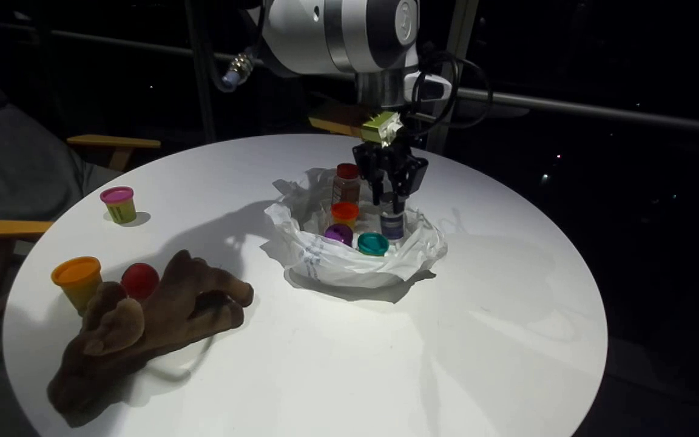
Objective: Put the things on the table into the plastic bag
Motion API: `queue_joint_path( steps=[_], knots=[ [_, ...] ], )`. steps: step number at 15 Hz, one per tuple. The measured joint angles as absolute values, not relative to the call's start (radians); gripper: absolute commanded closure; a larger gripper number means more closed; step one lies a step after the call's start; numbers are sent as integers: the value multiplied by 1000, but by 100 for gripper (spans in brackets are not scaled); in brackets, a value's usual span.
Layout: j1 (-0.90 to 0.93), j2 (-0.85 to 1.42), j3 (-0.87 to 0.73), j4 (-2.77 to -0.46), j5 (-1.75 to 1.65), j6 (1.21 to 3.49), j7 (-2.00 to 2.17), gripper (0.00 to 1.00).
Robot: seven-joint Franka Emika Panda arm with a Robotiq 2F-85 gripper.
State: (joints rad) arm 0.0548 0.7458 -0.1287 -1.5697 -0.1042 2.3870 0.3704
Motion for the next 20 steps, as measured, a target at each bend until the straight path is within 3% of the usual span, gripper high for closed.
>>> queue_joint_path(
  steps=[2,4,14,20],
  knots=[
    [46,765,-126,-1551,-79,2388,370,7],
    [47,766,-123,-1543,-67,2391,370,0],
    [191,522,-29,-1675,-69,2172,369,0],
    [276,551,106,-1705,-69,2087,279,0]
  ],
)
